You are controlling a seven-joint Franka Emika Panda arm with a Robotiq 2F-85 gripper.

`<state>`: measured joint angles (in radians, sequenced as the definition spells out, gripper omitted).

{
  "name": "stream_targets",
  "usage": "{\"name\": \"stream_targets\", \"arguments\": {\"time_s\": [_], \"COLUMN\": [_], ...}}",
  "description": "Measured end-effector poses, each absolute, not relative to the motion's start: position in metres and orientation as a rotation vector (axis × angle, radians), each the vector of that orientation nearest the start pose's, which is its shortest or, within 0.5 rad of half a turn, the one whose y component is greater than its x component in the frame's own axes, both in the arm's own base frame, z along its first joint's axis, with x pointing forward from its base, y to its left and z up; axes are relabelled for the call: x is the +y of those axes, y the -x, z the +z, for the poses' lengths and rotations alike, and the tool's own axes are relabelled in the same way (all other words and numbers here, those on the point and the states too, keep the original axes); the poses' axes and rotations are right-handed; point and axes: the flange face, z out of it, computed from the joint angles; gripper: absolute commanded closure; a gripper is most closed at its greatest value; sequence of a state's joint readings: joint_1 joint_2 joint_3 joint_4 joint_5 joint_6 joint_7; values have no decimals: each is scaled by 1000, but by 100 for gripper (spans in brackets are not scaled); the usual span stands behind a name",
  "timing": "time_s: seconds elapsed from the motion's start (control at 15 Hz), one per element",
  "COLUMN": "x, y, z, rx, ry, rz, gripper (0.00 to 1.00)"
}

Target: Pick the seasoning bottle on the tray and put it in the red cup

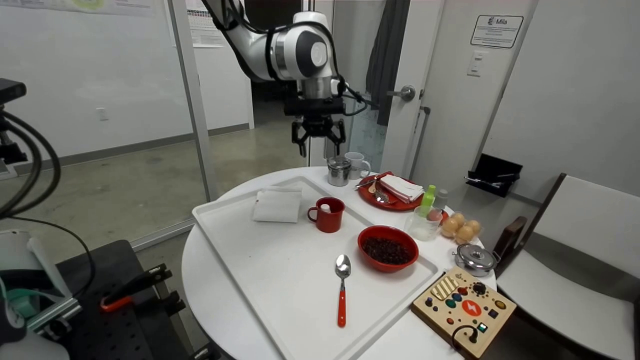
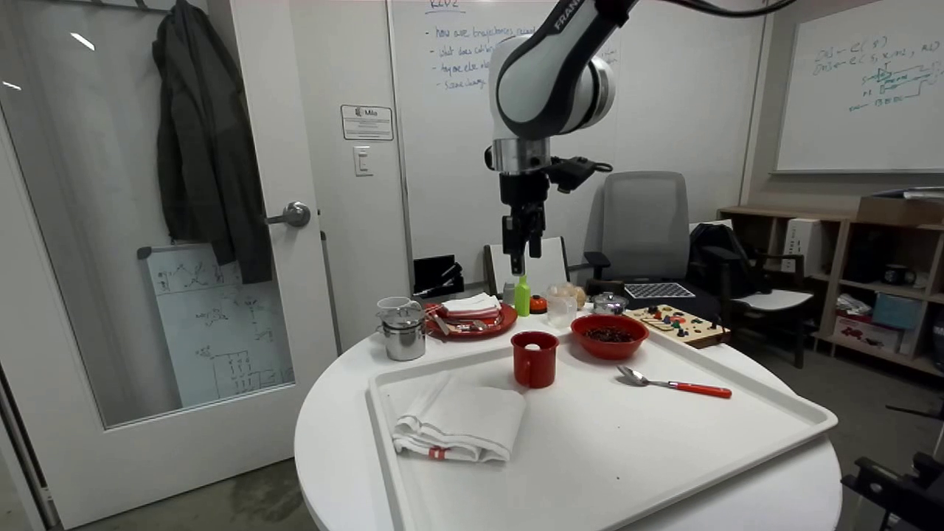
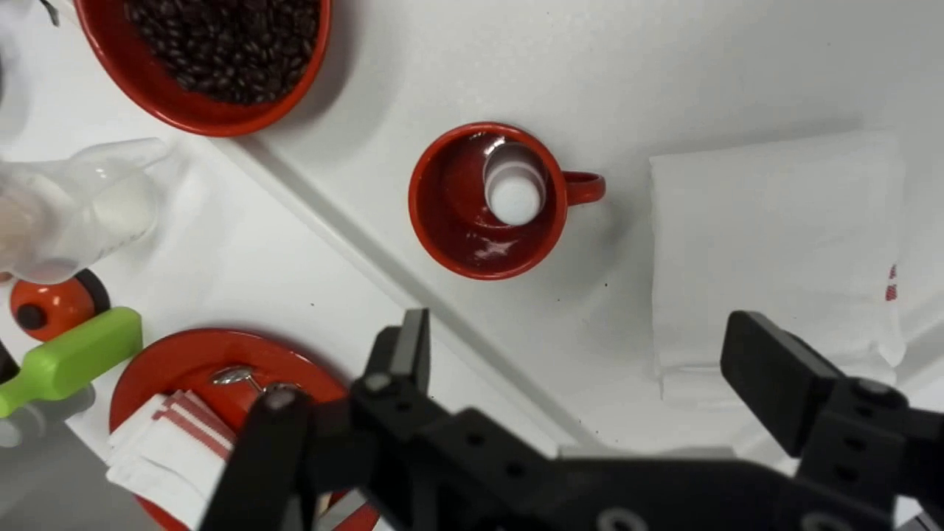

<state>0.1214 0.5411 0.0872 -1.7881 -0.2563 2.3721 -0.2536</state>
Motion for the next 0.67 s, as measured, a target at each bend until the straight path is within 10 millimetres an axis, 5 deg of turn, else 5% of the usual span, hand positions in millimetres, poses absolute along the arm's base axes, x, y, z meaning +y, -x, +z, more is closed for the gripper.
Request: {"name": "stream_targets", "arguments": {"time_s": [0.2, 0.67], "x": [125, 123], "y": [-632, -625], "z": [279, 278], "rx": [-995, -988], "ry": [3131, 3134], "rz": [-87, -70], "gripper": [0, 0]}}
